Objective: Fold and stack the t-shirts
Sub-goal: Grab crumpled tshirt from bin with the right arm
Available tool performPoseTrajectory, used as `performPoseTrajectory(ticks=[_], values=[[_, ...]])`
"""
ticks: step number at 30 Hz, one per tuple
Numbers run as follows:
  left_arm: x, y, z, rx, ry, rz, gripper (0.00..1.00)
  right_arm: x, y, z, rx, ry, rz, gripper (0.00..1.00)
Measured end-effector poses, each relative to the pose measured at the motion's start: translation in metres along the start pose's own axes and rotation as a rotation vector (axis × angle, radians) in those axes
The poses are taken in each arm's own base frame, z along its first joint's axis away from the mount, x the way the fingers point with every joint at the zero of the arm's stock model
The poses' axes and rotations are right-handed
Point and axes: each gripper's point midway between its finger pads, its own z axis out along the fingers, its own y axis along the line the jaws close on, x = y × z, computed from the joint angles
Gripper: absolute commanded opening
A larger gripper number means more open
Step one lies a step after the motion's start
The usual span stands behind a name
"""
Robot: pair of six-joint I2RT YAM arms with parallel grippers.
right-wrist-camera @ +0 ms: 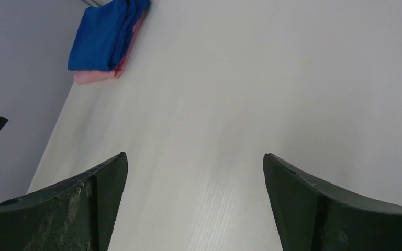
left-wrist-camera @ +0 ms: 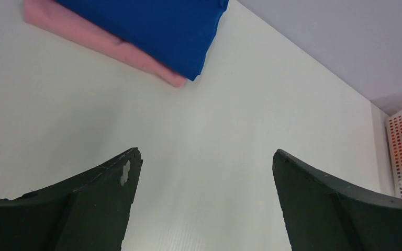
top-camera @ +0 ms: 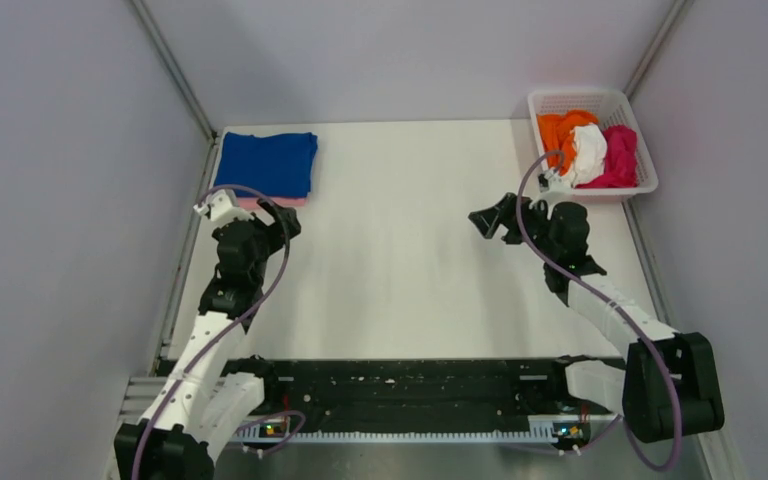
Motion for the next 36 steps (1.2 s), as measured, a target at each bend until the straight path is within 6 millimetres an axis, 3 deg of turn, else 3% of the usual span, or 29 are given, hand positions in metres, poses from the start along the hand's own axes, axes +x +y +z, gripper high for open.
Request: performPoseTrajectory(ticks=[8,11,14,17,22,24,29,32,36], values=[[0.0,-0.001,0.009,0.001,-0.006,0.014,0.99,-0.027,0.004,0.024,0.019,0.029,-0.032,0.99],[0.004,0.001,0.012,-0.009,0.007,0.02,0.99,-0.059,0.001,0.033,0.085,0.012,-0.075,0.99],[0.004,0.001,0.014,-0.014,0.007,0.021,0.99,-0.105,-0.006,0.044,0.141,-0.022,-0.082,0.99],[0.003,0.001,0.015,-0.015,0.001,0.025,0.99,-0.163,-0.039,0.054,0.228,-0.08,-0.058,0.99],[0.004,0.003,0.019,-0.024,0.002,0.038,0.99,-0.227,-0.138,0.075,0.485,-0.126,-0.015,0.99],[0.005,0.004,0.021,-0.03,0.007,0.045,0.99,-0.233,-0.182,0.083,0.619,-0.121,-0.015,0.99],[0.004,0.005,0.022,-0.039,0.003,0.049,0.99,-0.218,-0.255,0.099,0.859,-0.04,-0.056,0.98],[0.003,0.004,0.022,-0.038,0.003,0.049,0.99,-0.212,-0.273,0.104,0.91,-0.005,-0.075,0.94],[0.004,0.004,0.026,-0.042,0.007,0.051,0.99,-0.216,-0.271,0.107,0.898,-0.001,-0.072,0.9]])
